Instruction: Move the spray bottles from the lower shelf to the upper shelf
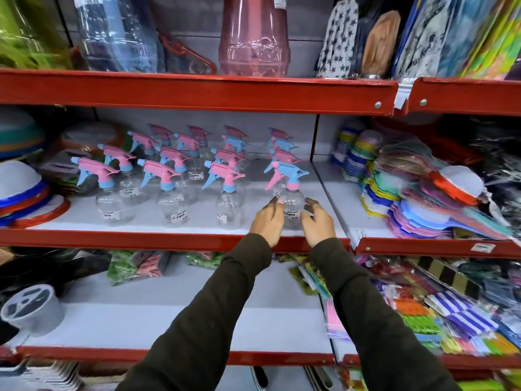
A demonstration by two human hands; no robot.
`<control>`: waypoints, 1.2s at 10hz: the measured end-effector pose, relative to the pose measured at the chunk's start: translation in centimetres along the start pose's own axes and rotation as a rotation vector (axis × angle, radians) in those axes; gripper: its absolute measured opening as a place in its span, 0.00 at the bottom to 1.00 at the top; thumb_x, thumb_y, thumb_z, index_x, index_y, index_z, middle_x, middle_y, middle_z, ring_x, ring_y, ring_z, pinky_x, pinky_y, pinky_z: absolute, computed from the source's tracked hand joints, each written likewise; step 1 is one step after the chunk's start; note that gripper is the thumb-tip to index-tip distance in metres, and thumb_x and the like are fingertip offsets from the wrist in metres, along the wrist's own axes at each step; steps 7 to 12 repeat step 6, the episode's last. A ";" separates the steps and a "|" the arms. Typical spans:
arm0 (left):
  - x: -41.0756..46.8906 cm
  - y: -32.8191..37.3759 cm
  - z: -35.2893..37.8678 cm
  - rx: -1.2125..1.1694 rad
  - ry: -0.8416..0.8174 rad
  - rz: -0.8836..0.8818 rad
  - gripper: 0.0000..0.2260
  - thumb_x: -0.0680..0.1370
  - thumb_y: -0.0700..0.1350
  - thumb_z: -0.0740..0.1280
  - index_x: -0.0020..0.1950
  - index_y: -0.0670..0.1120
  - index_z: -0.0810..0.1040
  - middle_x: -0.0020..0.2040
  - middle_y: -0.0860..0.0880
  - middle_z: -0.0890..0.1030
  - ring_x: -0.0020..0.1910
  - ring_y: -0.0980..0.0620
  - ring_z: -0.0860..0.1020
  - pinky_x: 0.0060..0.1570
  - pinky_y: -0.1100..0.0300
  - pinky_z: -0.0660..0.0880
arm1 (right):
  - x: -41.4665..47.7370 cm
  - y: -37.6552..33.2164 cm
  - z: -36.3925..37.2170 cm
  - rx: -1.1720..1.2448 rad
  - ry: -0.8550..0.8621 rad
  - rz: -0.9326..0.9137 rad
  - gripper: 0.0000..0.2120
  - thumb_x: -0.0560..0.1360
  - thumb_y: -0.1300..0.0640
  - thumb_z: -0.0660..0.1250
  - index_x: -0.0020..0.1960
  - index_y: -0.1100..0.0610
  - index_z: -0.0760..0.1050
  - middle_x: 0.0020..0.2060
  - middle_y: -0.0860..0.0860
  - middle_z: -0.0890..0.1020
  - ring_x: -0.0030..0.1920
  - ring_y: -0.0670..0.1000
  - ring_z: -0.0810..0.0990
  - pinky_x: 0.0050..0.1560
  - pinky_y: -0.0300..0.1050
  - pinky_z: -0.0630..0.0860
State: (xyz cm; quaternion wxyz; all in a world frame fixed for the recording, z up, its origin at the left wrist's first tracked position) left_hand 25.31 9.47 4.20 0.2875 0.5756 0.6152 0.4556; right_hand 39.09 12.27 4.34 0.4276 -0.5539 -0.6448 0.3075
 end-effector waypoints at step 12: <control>-0.8 -0.4 -0.8 0.077 0.056 0.026 0.25 0.85 0.53 0.51 0.80 0.44 0.59 0.78 0.41 0.65 0.76 0.44 0.64 0.68 0.62 0.58 | -2.3 -1.9 -2.5 0.028 0.068 -0.090 0.25 0.80 0.62 0.61 0.76 0.57 0.64 0.71 0.56 0.72 0.68 0.58 0.74 0.70 0.51 0.70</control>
Point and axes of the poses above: each hand's wrist, its own x-axis towards the middle knuckle, its own z-axis out of the palm, y = z × x, the point moved 4 cm from there along x, towards the middle knuckle
